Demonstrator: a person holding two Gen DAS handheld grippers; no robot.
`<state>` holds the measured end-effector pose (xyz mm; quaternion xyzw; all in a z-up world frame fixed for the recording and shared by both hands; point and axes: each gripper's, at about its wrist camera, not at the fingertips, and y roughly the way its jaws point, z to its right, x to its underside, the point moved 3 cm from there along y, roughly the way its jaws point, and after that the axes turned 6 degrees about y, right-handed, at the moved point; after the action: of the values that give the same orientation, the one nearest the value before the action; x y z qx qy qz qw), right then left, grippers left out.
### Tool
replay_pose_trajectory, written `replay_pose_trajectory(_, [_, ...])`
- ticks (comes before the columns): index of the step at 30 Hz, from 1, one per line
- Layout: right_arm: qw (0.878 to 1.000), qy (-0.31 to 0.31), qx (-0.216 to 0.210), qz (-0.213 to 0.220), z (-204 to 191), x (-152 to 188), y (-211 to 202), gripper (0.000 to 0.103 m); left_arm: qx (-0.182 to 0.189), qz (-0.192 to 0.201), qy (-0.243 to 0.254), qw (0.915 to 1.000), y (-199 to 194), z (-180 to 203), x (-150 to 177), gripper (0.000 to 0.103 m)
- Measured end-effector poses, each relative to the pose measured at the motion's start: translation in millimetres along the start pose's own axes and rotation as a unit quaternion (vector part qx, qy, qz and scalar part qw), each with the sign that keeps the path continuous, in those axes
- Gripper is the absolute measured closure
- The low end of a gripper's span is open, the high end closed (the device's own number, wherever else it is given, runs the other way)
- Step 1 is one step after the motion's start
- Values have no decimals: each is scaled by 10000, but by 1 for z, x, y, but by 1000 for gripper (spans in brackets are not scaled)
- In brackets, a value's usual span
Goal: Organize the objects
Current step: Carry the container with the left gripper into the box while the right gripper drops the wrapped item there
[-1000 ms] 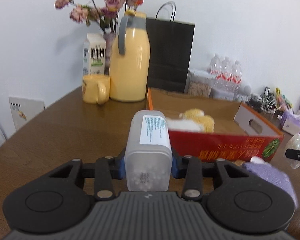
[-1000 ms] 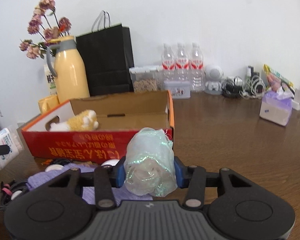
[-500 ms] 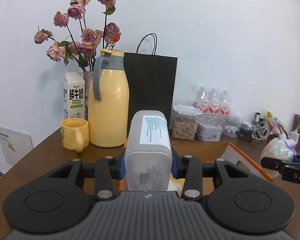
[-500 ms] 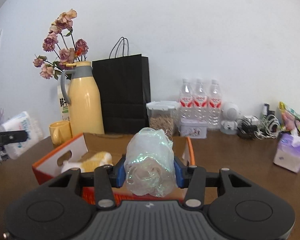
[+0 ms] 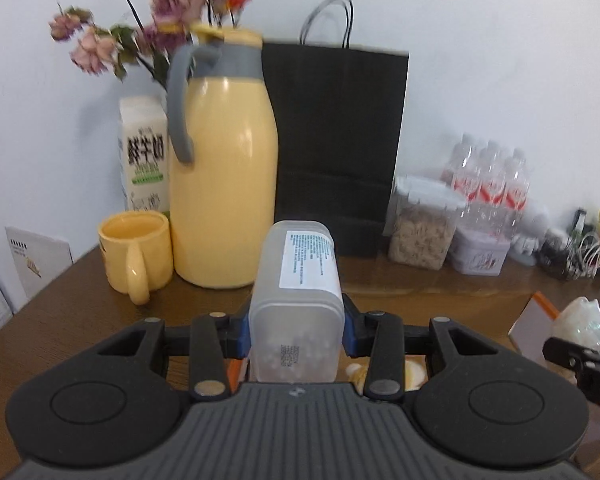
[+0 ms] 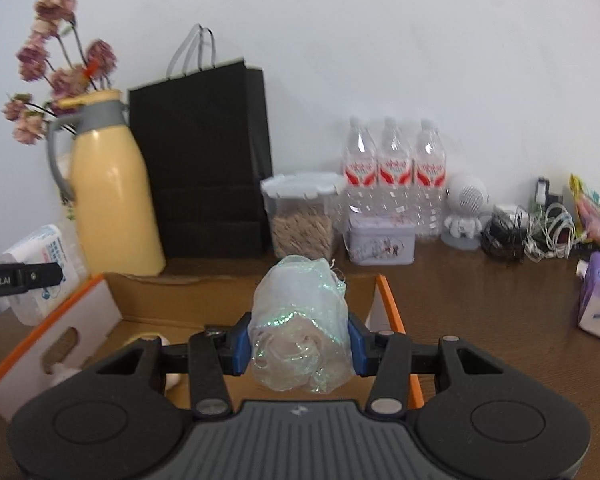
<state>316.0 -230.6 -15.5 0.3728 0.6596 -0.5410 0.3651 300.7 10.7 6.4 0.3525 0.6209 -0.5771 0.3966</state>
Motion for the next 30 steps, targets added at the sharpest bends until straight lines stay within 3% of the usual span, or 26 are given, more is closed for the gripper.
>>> replay_pose_trajectory(6, [9987, -112, 61, -490, 3, 19, 21, 58, 40, -360, 97, 9993, 20, 2, 17, 62])
replay_pose_trajectory(14, [9983, -295, 46, -506, -6, 22, 15, 51, 21, -467, 97, 9989, 23, 1, 23, 61])
replay_pose_trajectory(16, [9982, -312, 27, -502, -8, 23, 14, 49, -32, -376, 149, 9992, 20, 3, 22, 57])
replay_pose_trajectory(18, [9984, -290, -2, -490, -7, 22, 14, 45, -2, -257, 174, 9995, 16, 4, 21, 37])
replay_pose_trajectory(19, [9986, -273, 0, -454, -7, 21, 12, 37, 82, -198, 169, 9996, 14, 5, 20, 33])
replay_pose_trajectory(20, [9988, -260, 13, -405, -6, 21, 11, 24, 101, -127, 173, 9997, 11, 5, 20, 21])
replay_pose_trajectory(21, [9991, -248, 30, -337, -6, 19, 9, 18, 26, -32, 203, 9998, 8, 7, 19, 6])
replay_pose_trajectory(22, [9994, -223, 29, -250, -5, 18, 6, 10, -71, 95, 238, 9996, 4, 7, 18, 0])
replay_pose_trajectory(25, [9999, -109, -19, -88, -2, 14, -2, 0, -112, 343, 194, 9992, -6, 8, 15, 0])
replay_pose_trajectory(30, [10000, -74, -44, 1, 0, 10, -9, 0, -84, 501, 55, 9987, -15, 5, 9, 0])
